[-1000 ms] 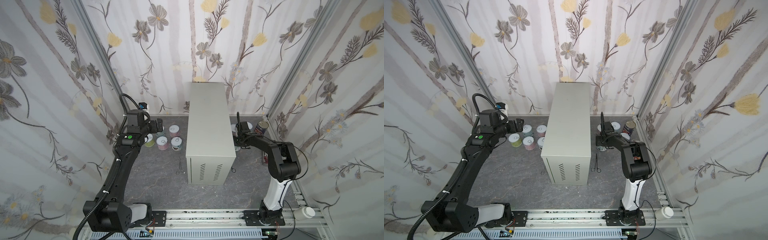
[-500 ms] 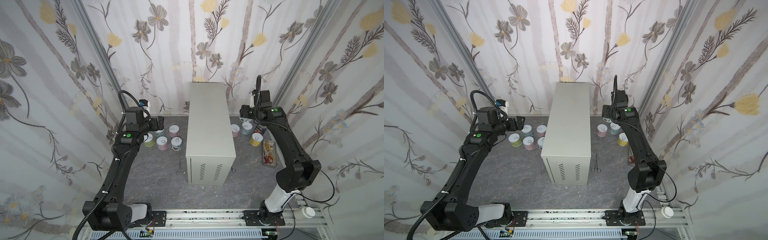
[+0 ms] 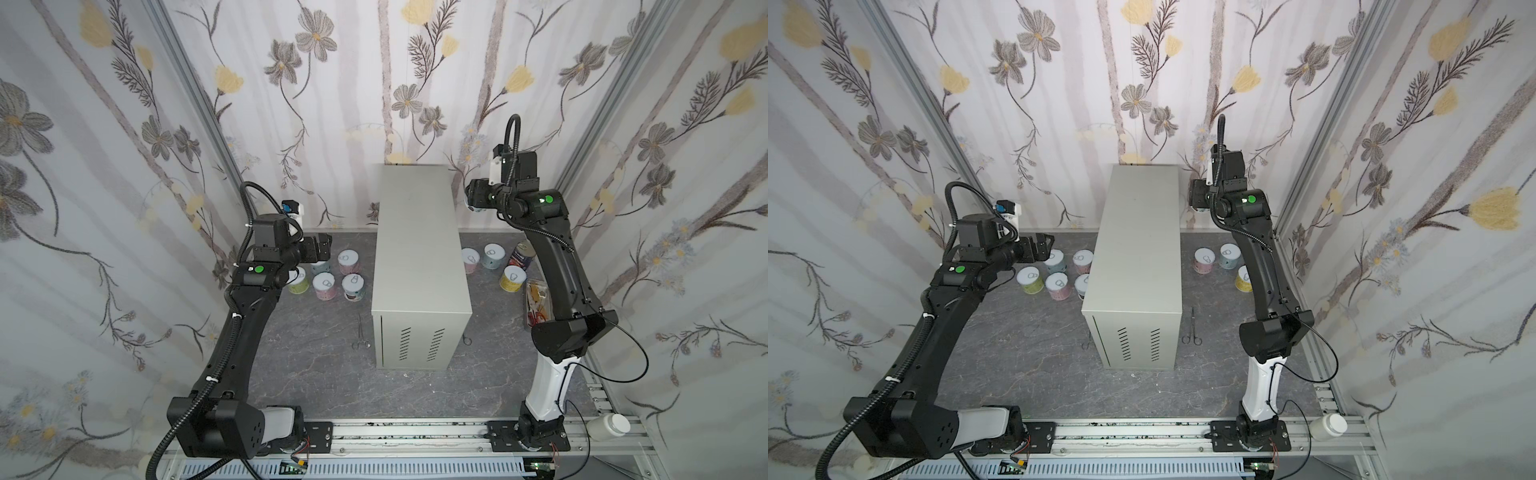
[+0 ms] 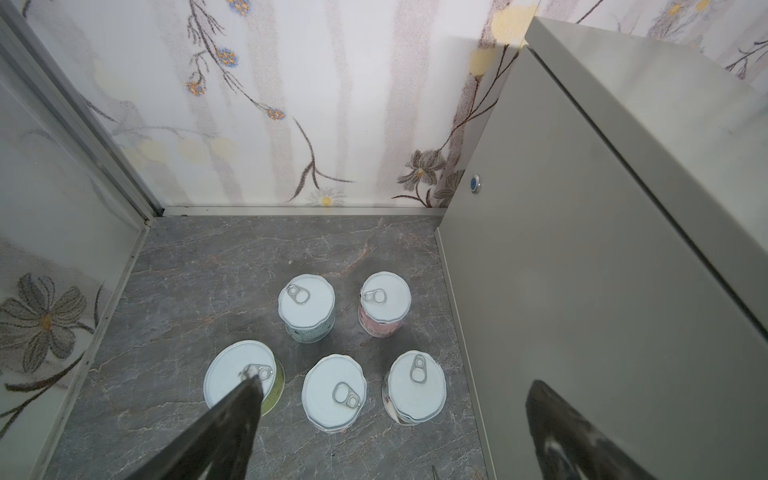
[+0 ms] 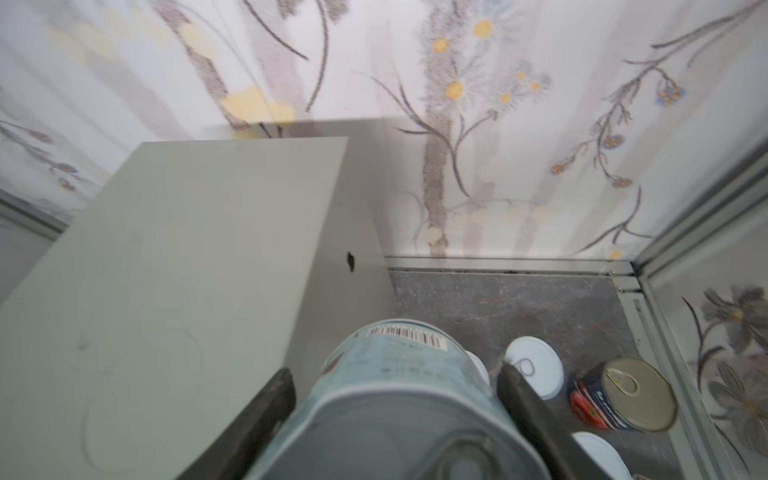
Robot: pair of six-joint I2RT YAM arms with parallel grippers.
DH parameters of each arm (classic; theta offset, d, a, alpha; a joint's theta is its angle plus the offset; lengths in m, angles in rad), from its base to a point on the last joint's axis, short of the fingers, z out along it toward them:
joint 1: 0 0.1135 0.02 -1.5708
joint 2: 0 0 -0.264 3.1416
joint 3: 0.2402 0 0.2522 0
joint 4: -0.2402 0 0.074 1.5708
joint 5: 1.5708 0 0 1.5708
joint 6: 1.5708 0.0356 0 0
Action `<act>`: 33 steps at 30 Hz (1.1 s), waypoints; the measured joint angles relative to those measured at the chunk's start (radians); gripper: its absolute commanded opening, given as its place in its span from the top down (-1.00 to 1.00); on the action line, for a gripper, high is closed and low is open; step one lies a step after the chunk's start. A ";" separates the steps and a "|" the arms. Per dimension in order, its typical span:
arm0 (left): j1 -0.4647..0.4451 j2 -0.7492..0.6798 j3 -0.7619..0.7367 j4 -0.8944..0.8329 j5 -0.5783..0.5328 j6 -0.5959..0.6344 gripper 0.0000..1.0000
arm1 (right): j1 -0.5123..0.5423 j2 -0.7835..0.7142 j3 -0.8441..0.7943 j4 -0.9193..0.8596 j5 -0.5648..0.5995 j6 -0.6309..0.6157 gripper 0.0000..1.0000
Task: Place and organize the canned foods onto the counter
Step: 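Lift the light-blue can with the right gripper up over the cabinet top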
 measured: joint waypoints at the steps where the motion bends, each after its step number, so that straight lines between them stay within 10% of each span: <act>1: 0.000 0.000 -0.002 0.000 0.002 -0.006 -1.00 | 0.010 0.000 0.001 0.025 -0.011 -0.003 0.28; 33: 0.000 -0.041 -0.080 0.039 0.026 -0.083 -1.00 | 0.177 0.080 0.064 0.129 -0.026 -0.212 -0.06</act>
